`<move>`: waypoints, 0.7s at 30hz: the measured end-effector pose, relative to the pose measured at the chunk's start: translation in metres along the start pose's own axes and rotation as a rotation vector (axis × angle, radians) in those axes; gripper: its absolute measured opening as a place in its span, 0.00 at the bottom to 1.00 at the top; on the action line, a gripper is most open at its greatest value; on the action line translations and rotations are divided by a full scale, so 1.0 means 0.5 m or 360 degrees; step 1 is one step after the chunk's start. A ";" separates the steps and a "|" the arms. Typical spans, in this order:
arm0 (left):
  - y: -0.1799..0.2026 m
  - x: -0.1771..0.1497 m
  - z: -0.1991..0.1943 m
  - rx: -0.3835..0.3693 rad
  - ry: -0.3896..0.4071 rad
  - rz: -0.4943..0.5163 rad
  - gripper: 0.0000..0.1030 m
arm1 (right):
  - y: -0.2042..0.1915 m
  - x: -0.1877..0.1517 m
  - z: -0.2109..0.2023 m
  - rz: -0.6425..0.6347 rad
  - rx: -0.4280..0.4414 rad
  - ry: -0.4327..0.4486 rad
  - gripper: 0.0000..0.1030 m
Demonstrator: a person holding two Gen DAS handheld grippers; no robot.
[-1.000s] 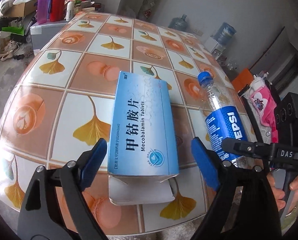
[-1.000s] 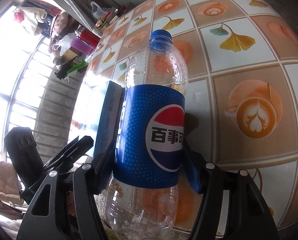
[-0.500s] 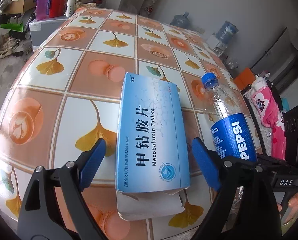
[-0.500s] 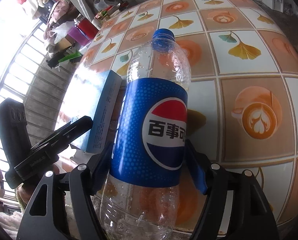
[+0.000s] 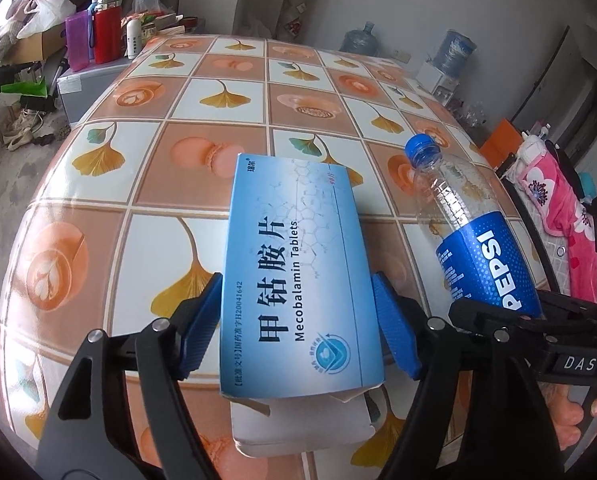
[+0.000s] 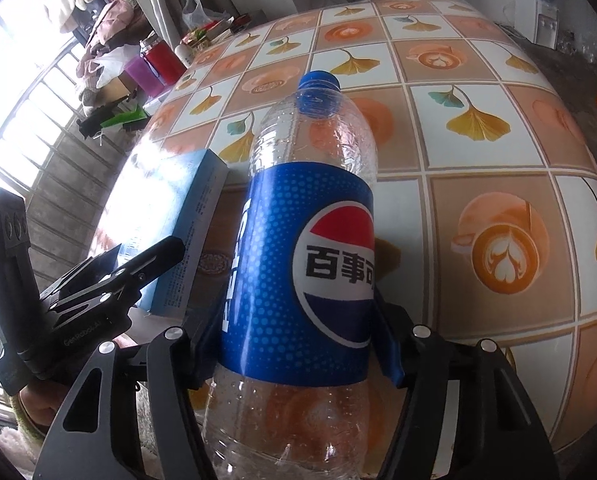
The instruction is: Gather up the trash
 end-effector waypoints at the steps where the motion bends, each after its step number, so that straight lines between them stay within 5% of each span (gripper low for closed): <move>1: -0.001 0.001 -0.001 -0.0001 0.0003 -0.0006 0.66 | 0.001 0.000 -0.001 0.0008 0.0001 0.0005 0.59; 21: 0.019 0.016 -0.070 -0.0085 0.0120 -0.0033 0.65 | 0.013 -0.003 -0.082 0.0089 -0.0014 0.0152 0.57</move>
Point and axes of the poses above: each gripper's, at about its wrist camera, not at the fingertips, and z roughly the way its jaws point, y to its right, x to its top, the point moved 1 cm from there along z, roughly the way its jaws point, and after that the axes turned 12 degrees about y, right-handed, at the moved point
